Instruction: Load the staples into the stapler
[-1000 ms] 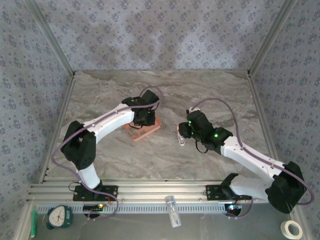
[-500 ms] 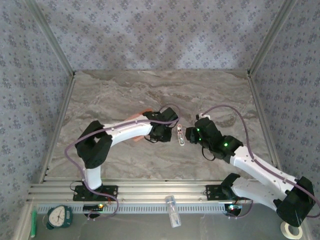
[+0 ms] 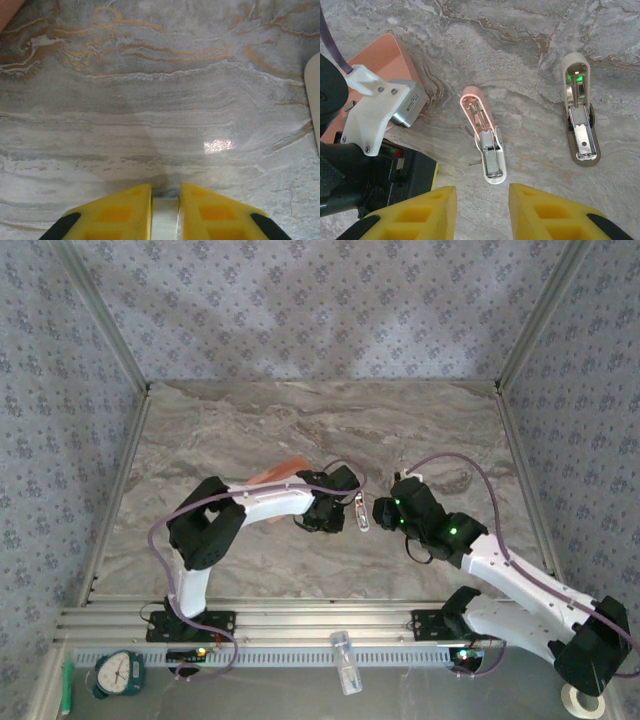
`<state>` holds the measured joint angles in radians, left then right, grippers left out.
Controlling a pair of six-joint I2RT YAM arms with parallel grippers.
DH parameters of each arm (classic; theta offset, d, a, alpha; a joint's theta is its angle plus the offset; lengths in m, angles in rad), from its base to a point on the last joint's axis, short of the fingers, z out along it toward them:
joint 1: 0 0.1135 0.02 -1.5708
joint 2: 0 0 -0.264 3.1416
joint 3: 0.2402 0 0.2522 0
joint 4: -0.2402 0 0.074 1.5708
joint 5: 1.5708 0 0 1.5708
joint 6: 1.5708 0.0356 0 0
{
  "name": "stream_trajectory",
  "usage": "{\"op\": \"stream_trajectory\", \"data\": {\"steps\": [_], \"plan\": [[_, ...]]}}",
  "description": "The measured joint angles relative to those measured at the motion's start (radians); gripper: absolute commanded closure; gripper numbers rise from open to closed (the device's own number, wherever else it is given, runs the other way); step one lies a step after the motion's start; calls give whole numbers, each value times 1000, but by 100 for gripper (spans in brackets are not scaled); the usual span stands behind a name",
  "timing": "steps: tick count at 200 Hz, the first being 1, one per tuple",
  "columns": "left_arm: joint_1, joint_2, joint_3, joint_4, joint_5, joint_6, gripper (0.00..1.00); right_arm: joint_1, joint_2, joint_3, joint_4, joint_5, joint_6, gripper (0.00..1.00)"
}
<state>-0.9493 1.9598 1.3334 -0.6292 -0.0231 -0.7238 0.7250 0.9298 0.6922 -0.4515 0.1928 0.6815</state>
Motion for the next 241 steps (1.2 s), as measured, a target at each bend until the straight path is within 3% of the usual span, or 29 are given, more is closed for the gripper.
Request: {"op": "stream_trajectory", "data": {"steps": [60, 81, 127, 173, 241], "plan": [[16, -29, 0, -2, 12, 24, 59, 18, 68, 37, -73, -5, 37, 65], [47, -117, -16, 8, 11, 39, 55, 38, 111, 85, -98, -3, 61, 65], [183, -380, -121, 67, 7, 106, 35, 113, 296, 210, -142, 5, 125, 65], [338, -513, -303, 163, 9, 171, 33, 172, 546, 378, -195, -11, 185, 63], [435, -596, -459, 267, 45, 182, 32, 179, 851, 623, -322, -89, 220, 62]]}}
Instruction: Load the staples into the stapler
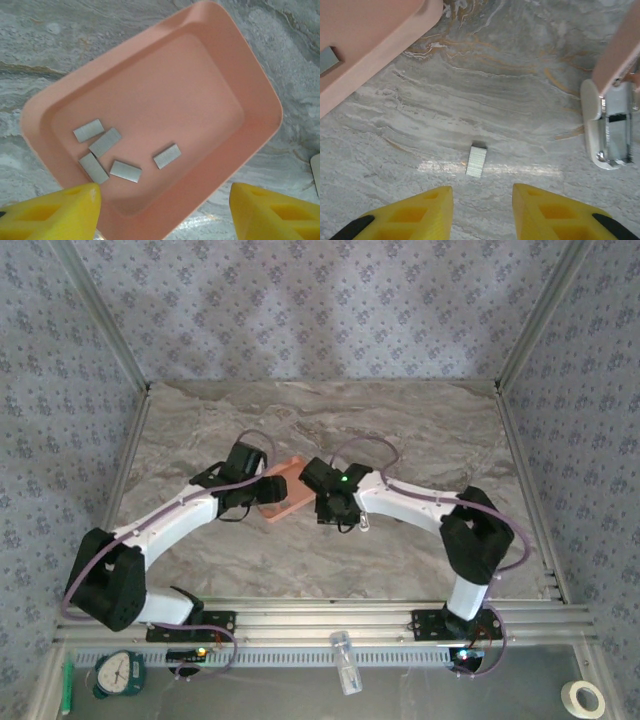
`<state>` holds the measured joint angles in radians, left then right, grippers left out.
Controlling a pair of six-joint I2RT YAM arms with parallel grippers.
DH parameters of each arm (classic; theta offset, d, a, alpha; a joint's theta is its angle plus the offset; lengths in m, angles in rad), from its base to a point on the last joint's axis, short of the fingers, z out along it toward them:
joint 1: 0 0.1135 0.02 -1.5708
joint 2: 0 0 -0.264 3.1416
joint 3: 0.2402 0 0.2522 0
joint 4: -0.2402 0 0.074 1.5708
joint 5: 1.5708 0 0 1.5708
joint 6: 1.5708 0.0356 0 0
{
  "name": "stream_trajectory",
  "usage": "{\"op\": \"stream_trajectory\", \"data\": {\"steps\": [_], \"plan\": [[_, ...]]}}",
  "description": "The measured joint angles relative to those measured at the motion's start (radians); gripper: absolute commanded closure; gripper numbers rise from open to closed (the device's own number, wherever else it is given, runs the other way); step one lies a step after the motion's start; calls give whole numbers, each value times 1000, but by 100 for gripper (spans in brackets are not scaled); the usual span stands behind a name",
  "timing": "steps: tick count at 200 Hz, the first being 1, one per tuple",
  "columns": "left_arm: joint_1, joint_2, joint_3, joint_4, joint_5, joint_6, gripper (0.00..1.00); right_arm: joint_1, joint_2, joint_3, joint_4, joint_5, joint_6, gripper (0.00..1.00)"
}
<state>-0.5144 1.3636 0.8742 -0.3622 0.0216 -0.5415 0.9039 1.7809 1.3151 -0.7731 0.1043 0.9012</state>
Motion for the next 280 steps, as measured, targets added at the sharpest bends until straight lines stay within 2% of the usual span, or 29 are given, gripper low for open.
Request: {"op": "stream_trajectory", "data": {"steps": [53, 116, 182, 217, 280], "plan": [[63, -1, -23, 27, 42, 3, 32, 0, 119, 87, -76, -19, -3, 62], [87, -1, -23, 32, 73, 10, 32, -5, 209, 141, -88, -48, -20, 64], [97, 0, -23, 43, 90, 11, 32, -29, 239, 147, -87, -61, -32, 66], [97, 4, -22, 50, 96, 10, 32, -31, 245, 147, -77, -77, -37, 71], [97, 20, -22, 51, 99, 10, 33, -31, 245, 147, -64, -95, -38, 72]]}}
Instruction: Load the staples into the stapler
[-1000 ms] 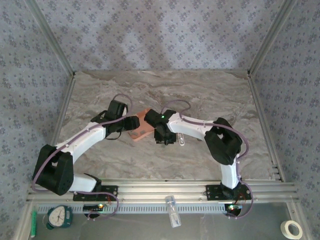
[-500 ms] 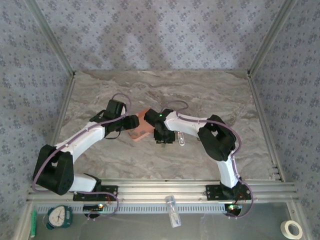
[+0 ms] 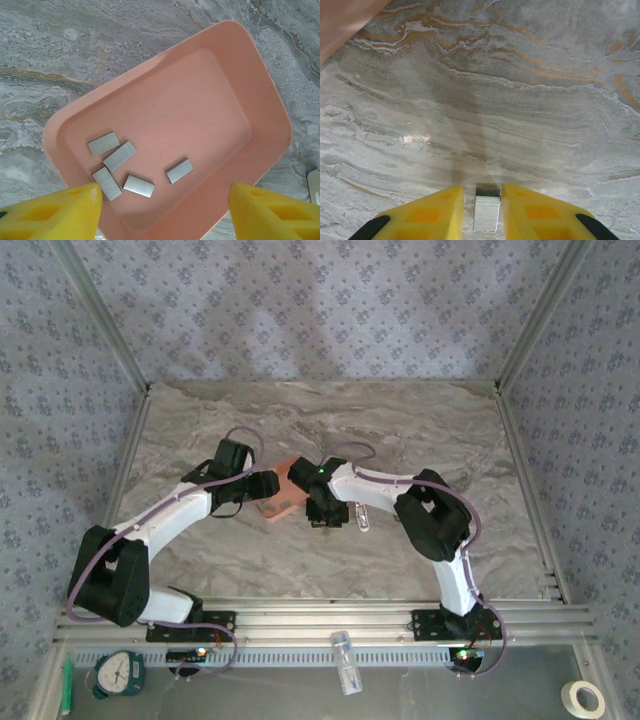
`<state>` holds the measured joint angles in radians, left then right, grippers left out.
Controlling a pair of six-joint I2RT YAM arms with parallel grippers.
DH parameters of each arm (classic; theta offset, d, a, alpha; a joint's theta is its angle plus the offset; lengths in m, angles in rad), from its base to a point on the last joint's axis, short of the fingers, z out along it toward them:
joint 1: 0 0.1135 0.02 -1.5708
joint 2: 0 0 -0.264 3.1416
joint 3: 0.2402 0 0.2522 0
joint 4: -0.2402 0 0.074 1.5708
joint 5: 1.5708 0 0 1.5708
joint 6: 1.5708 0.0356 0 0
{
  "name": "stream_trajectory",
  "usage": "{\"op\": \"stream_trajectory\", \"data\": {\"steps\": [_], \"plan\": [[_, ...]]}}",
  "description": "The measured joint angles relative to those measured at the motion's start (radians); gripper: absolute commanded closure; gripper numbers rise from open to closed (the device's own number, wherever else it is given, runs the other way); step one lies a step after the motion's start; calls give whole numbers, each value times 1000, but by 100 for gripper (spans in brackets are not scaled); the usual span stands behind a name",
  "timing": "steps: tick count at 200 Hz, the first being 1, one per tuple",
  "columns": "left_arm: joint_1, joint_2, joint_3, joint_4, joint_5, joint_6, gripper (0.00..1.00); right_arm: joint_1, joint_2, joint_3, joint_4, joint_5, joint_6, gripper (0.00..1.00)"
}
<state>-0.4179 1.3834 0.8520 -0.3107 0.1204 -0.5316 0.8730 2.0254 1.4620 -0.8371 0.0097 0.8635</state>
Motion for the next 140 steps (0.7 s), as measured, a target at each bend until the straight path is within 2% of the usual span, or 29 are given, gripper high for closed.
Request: {"op": "stream_trajectory", "data": {"steps": [40, 106, 140], "plan": [[1, 0, 0, 0, 0, 0, 33, 0, 3, 0, -3, 1, 0, 69], [1, 0, 0, 0, 0, 0, 33, 9, 21, 4, -27, 16, -16, 73], [1, 0, 0, 0, 0, 0, 33, 11, 34, 24, -46, 21, -20, 71]]}}
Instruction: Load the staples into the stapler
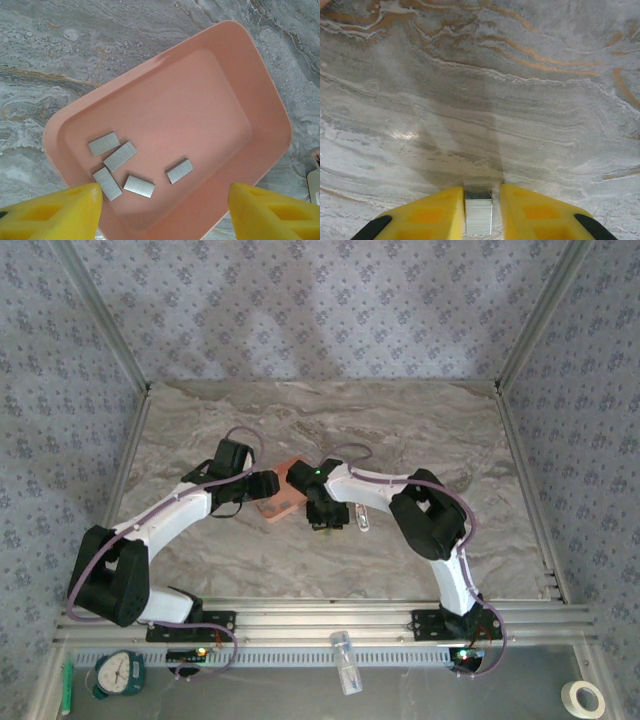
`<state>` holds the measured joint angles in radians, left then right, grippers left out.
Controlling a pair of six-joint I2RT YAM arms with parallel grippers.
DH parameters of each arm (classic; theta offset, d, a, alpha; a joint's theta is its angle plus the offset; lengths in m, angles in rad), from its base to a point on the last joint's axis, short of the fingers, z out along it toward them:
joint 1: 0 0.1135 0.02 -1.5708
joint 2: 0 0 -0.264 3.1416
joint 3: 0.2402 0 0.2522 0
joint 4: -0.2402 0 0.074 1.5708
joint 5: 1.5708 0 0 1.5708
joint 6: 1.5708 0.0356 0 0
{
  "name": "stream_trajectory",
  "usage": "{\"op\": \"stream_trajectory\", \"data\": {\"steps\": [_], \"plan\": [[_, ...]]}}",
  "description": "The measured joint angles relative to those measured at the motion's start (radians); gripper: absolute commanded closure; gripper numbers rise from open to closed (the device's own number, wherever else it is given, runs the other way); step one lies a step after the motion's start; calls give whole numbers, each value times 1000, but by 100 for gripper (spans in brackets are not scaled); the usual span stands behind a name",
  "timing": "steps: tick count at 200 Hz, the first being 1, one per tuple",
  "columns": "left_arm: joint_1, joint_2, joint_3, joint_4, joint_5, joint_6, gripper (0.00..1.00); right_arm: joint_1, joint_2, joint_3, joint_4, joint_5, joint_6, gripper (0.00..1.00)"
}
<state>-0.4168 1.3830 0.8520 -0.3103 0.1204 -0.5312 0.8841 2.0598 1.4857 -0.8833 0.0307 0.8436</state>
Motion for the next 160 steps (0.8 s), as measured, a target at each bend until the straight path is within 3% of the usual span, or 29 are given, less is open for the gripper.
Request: {"op": "stream_trajectory", "data": {"steps": [160], "plan": [[0, -26, -23, 29, 0, 0, 34, 13, -14, -10, 16, 50, -39, 81]]}}
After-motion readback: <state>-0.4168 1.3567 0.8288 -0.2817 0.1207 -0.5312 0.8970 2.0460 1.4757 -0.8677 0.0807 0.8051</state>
